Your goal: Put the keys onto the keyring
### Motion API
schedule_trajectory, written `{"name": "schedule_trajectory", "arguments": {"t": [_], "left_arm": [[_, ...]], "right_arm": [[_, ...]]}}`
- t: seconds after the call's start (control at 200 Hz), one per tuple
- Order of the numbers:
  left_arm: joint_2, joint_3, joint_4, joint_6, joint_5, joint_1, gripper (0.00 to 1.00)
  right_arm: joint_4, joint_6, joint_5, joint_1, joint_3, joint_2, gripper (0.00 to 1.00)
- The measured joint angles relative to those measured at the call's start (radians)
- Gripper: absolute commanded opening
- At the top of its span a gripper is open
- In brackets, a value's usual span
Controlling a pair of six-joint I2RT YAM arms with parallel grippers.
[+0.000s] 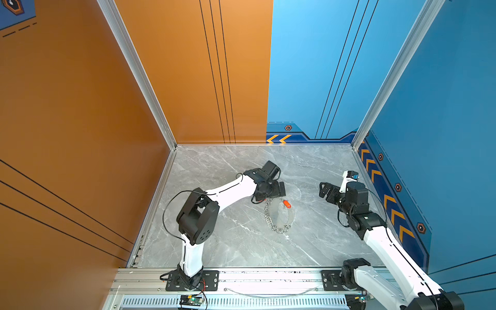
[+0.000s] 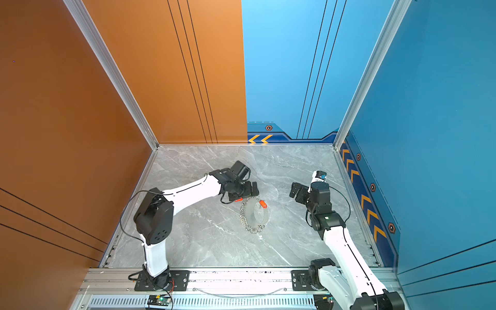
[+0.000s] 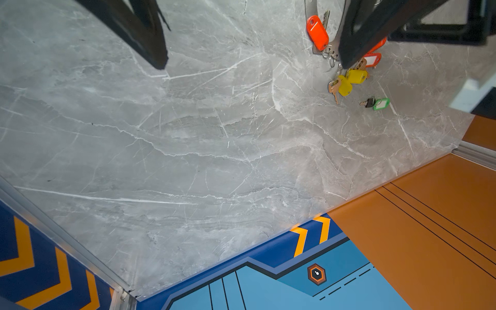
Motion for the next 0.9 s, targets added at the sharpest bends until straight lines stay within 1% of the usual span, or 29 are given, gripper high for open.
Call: {"name": "schedule_trajectory", "arguments": {"t": [0.155,0.27,0.4,0.506,0.706,0.901], "left_arm": [[0.064,0.102,-0.012,0.050,0.001,0.112,0.93],[0.166,0.176,-0.020,0.076,0.006,0.151,0.92],[0.274,0.244,-0.035,0.097,0.008,0.159,0.92],[0.331,0.292,-0.043,0.111,0.008,0.158,0.92],[0.373,0.346,-0.043,0.119,0.007,0.158,0.92],[0.390,0.362,-0.042,0.129,0.003,0.158,0.92]], "right_arm": [[-0.001,0.012,0.000,0.006,0.001,0.010,1.00],[-0.001,0.015,0.000,0.013,0.001,0.014,1.00],[-0.002,0.015,0.000,0.015,0.001,0.014,1.00],[-0.002,0.015,0.000,0.015,0.001,0.015,1.00],[-0.002,0.015,0.000,0.015,0.001,0.021,1.00],[-0.002,0.015,0.000,0.015,0.001,0.040,1.00]]}}
